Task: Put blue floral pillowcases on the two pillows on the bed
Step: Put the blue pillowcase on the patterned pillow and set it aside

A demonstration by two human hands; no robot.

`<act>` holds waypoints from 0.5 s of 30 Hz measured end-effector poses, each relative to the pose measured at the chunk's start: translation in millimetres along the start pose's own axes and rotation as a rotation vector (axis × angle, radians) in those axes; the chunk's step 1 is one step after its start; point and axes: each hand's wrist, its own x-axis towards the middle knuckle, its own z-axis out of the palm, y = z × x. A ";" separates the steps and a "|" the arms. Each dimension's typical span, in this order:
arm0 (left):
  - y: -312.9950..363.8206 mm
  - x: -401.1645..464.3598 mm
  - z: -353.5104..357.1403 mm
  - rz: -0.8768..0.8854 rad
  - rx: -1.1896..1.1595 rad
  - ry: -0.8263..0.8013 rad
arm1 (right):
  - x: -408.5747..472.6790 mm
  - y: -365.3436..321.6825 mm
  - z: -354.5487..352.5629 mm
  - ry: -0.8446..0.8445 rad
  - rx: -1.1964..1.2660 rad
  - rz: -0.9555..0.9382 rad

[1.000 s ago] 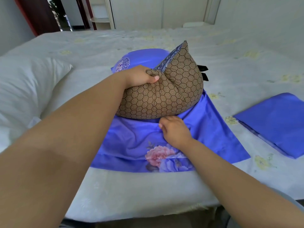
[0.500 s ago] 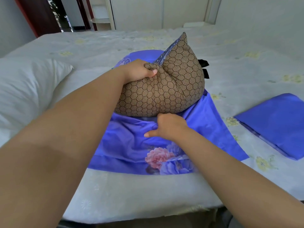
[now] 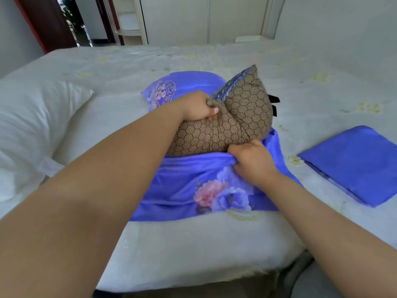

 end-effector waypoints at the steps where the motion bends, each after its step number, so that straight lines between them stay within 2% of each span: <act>1: -0.9 -2.2 4.7 -0.007 0.013 0.014 | 2.6 -2.0 -5.8 0.139 0.034 -0.021; 4: -6.9 -11.6 14.0 -0.019 0.109 0.067 | 14.8 -11.4 -28.6 0.452 0.023 -0.083; 6: -9.1 -18.6 20.9 -0.011 0.168 0.076 | 22.7 -16.8 -31.2 0.561 0.009 -0.089; 10: -8.4 -36.4 34.2 0.009 0.220 0.097 | 23.1 -17.6 -16.0 0.721 0.016 0.023; 12: -11.5 -47.7 37.2 0.017 0.257 0.104 | 23.2 -19.6 -16.9 0.682 0.009 0.051; 15: -14.1 -61.0 38.2 -0.020 0.299 0.138 | 29.2 -24.8 -29.4 0.397 0.021 0.036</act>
